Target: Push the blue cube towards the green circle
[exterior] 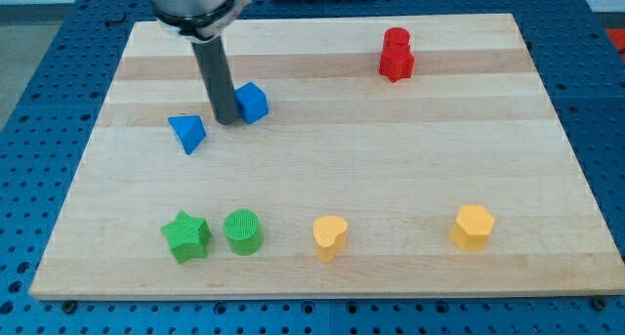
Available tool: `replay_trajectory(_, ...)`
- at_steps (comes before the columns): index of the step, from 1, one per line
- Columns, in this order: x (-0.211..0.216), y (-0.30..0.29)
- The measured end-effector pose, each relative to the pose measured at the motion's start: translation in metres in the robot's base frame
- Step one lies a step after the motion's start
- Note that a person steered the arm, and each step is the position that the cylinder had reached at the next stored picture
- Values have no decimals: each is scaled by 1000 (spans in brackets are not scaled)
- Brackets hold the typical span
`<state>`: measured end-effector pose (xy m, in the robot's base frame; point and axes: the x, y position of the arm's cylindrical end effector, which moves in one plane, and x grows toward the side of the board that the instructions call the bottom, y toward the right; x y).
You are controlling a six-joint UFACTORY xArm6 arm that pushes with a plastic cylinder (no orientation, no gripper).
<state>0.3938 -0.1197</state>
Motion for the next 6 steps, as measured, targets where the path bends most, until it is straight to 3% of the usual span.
replay_trajectory(3,-60,-23)
replay_trajectory(4,-66,-2)
replay_trajectory(6,-29,44)
